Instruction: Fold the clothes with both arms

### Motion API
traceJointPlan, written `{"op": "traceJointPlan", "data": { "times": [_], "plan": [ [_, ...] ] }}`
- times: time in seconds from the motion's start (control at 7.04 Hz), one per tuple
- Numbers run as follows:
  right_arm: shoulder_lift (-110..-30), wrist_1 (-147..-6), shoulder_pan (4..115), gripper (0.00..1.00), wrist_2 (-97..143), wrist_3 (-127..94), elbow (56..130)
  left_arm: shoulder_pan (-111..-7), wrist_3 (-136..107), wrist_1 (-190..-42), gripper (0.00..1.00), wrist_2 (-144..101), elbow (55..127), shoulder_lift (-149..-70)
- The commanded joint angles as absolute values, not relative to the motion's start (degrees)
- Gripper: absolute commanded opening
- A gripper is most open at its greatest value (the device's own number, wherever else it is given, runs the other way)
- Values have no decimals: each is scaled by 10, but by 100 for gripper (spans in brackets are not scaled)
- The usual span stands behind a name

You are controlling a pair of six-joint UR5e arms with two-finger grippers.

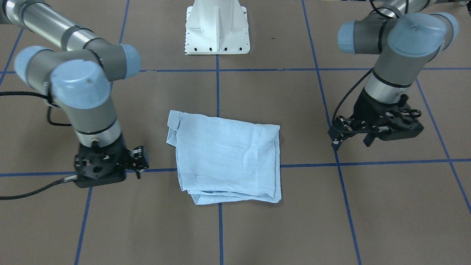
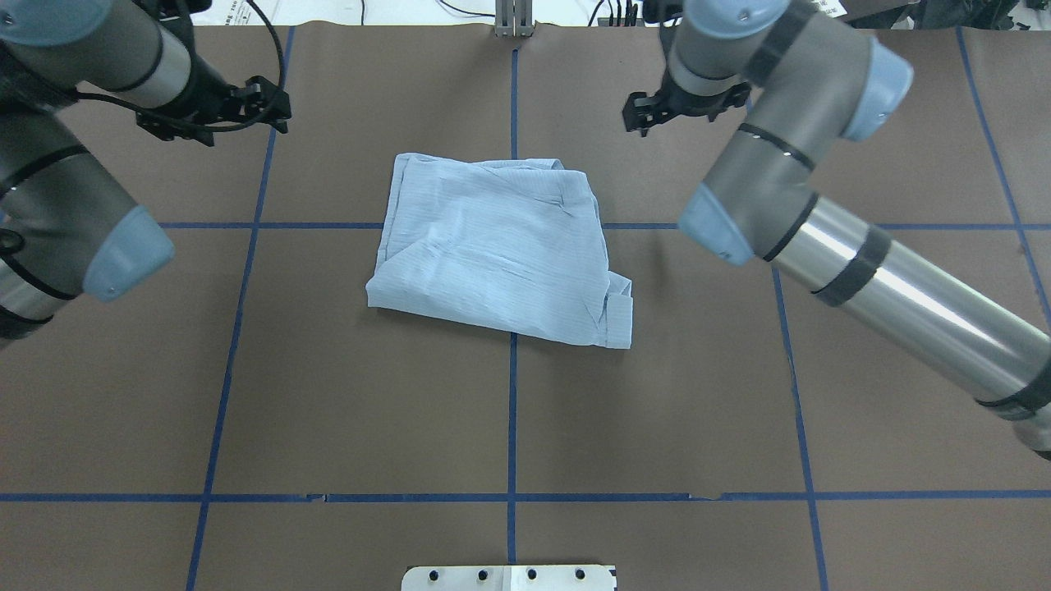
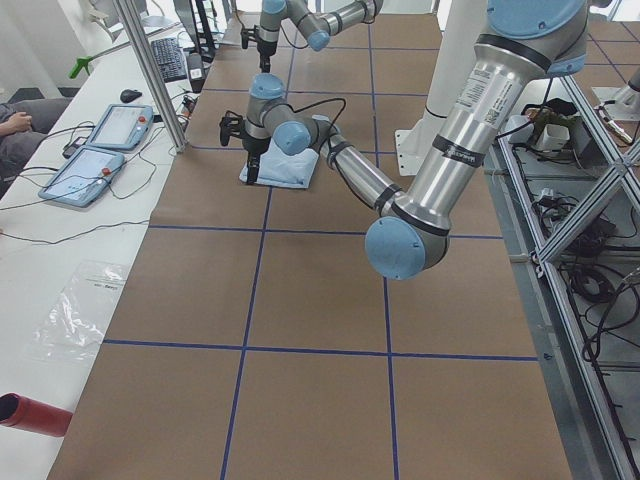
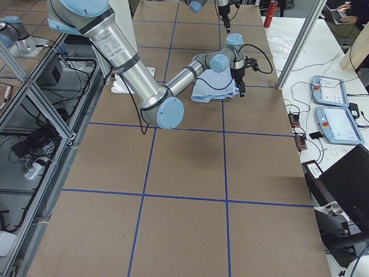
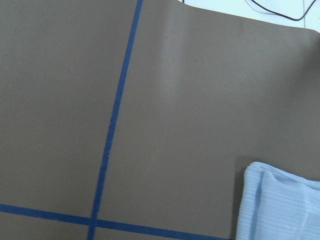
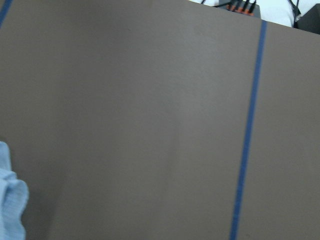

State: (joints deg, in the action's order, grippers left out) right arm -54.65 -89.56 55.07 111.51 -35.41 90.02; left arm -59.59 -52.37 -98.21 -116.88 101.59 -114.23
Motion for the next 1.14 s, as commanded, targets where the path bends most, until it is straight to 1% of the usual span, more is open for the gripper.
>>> {"op": "traceJointPlan", "data": {
  "times": [0.0, 0.43, 0.57, 0.71, 0.99],
  "plan": [
    [-674, -910, 650, 100, 1197, -193, 965, -691, -326, -970, 100, -1217, 1035, -1064],
    [-813, -910, 795, 100, 1307, 44, 969, -812, -30, -969, 100, -1257, 1035, -950],
    [-853, -907, 835, 100, 1330, 94, 972, -846, 26, -970, 100, -1272, 1035, -917],
    [-878, -903, 845, 100, 1327, 87, 968, -849, 20, -978, 100, -1271, 1041, -892],
    [-882, -900, 845, 100, 1299, 97, 969, -851, -34, -1035, 100, -1267, 1025, -891]
  ]
}}
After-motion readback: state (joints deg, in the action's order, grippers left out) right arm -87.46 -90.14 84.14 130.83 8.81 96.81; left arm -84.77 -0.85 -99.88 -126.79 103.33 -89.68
